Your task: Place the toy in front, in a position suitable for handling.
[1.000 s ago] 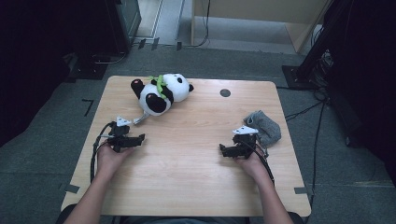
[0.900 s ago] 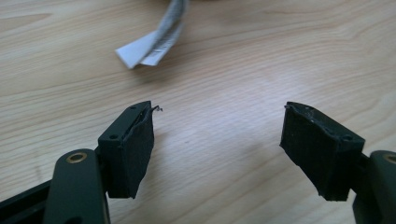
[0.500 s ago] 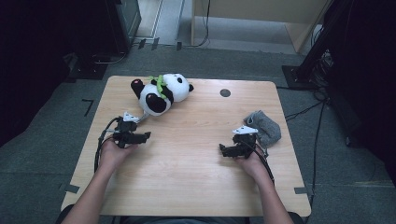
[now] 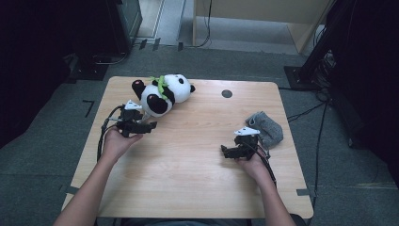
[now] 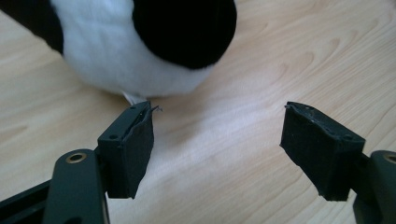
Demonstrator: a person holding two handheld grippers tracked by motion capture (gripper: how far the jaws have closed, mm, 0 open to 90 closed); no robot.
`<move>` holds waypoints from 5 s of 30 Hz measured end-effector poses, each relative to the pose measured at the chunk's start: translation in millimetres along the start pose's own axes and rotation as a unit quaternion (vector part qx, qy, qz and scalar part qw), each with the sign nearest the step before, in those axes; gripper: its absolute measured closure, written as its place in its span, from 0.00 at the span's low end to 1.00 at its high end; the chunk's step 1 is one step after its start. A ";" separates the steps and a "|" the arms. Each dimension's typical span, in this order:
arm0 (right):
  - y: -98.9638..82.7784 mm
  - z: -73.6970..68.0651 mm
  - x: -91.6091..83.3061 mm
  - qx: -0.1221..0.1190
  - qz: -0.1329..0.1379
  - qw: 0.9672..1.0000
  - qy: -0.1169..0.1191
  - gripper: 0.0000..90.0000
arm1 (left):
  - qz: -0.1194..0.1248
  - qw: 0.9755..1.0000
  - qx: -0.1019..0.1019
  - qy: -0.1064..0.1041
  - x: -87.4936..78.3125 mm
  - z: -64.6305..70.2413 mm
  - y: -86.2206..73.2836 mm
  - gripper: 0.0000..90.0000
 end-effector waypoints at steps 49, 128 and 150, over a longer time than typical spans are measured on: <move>0.2 -0.6 0.1 -0.003 0.000 1.000 0.003 0.00 | -0.031 0.998 -0.050 0.024 44.8 -35.4 134.2 0.26; 9.4 -61.8 -72.5 -0.028 0.078 0.993 0.081 0.52 | 0.053 0.994 0.057 -0.077 -34.5 95.9 19.6 0.56; 3.8 -76.3 -55.1 -0.061 0.045 0.990 0.120 0.82 | 0.028 0.995 0.011 -0.090 5.2 -19.7 4.3 0.77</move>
Point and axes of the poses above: each handheld gripper's, and its own axes: x roughly forward along the jaws, y roughly out of its top, z roughly to its right, the point moved 3 cm from there along x, roughly forward along the jaws, and after that the axes turned 11 degrees about -z, right-handed, at the moved point
